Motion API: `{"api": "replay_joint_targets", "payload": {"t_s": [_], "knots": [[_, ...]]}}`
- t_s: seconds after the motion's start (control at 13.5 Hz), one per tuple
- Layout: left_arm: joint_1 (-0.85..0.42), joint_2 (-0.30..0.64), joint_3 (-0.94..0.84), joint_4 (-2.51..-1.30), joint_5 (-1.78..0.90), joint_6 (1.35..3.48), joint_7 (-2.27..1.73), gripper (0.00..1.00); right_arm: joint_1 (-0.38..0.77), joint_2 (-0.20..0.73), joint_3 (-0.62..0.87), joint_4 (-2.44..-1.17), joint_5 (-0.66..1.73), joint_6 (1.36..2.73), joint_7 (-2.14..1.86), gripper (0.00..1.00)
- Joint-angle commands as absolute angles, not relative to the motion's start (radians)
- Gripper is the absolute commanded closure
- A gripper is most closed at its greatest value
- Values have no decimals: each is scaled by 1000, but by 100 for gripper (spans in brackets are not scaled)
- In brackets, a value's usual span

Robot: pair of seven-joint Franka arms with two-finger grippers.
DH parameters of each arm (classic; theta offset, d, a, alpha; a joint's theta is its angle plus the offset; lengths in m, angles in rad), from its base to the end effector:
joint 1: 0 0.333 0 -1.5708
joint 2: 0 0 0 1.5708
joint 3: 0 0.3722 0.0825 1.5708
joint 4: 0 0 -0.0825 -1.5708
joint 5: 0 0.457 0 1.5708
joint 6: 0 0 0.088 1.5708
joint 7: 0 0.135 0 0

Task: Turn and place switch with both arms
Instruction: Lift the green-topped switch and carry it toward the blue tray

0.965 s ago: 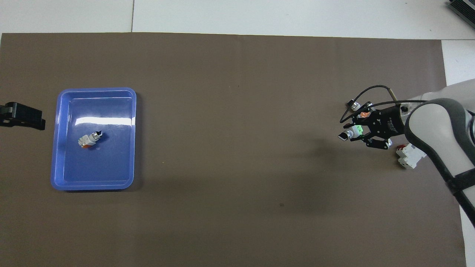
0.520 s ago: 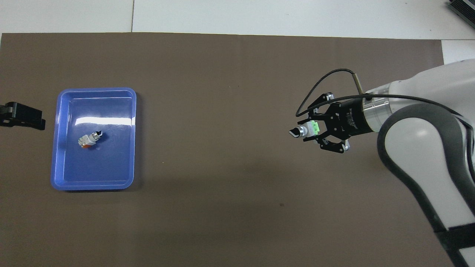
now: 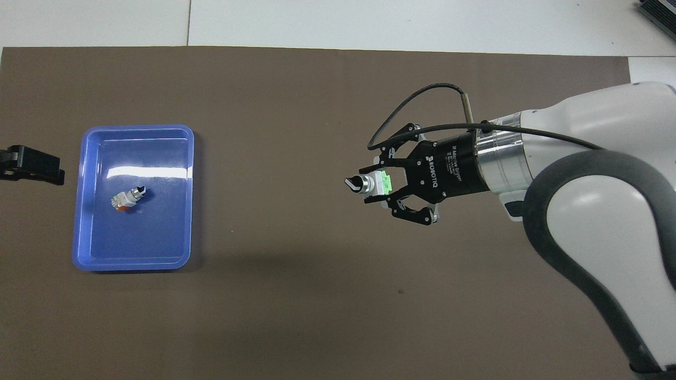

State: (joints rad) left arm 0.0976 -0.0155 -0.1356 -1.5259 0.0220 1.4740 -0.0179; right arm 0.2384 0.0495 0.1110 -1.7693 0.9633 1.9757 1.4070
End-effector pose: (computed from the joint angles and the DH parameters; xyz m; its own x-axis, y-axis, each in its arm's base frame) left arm 0.6106 -0.0208 0.6782 0.9992 -0.0179 -0.0361 -0.0188 -0.9995 -0.0247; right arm 0.6156 0.3009 0.5867 0.1676 -0.5898 -0.7899 -0.9856 -0.1177 -0.1213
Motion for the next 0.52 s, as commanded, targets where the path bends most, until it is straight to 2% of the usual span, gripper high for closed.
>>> {"api": "replay_joint_targets", "payload": {"t_s": [0.0, 0.45], "knots": [[101, -43, -137, -1560, 34, 1482, -26, 0, 338, 67, 158, -1758, 980, 2177, 1491, 100], [89, -44, -140, -1559, 34, 1473, -32, 0, 498, 138, 158, -1747, 966, 2442, 1532, 100]]}}
